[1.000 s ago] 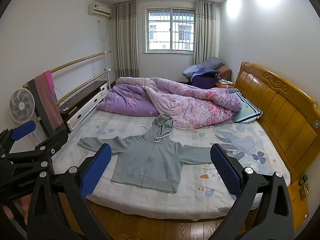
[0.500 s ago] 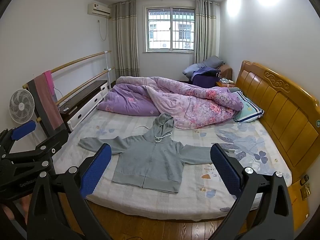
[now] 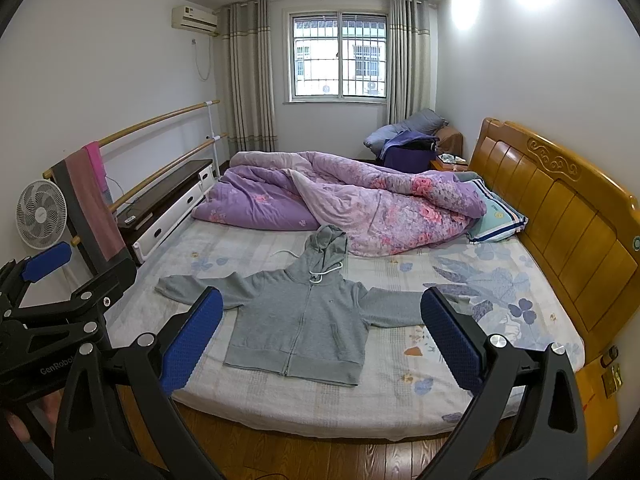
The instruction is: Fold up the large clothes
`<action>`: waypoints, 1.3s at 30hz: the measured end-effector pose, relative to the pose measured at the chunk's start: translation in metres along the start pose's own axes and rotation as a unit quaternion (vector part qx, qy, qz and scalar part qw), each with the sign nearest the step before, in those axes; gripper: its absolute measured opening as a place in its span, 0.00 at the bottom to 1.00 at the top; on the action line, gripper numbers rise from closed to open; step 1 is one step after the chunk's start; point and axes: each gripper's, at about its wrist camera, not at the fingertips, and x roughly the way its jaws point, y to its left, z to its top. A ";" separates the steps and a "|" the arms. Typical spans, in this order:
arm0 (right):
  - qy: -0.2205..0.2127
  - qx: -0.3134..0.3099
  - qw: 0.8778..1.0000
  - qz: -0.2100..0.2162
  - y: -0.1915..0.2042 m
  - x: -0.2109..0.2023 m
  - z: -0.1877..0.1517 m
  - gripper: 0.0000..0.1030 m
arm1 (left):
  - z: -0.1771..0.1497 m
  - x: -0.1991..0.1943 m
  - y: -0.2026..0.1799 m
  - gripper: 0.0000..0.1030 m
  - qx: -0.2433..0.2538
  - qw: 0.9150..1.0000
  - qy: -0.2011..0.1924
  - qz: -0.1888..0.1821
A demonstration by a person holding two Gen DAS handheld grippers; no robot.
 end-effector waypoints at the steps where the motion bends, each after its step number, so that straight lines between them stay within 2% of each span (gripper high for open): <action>1: 0.001 0.000 1.000 0.001 0.001 0.001 0.000 0.93 | 0.001 0.001 0.000 0.95 0.000 1.000 0.000 0.001; 4: 0.001 0.000 1.000 0.001 0.003 -0.001 0.001 0.93 | 0.000 0.012 0.002 0.95 0.002 1.000 0.000 0.001; 39: 0.013 0.006 1.000 -0.006 0.017 0.016 -0.003 0.93 | -0.008 0.028 0.004 0.95 0.005 1.000 0.002 -0.008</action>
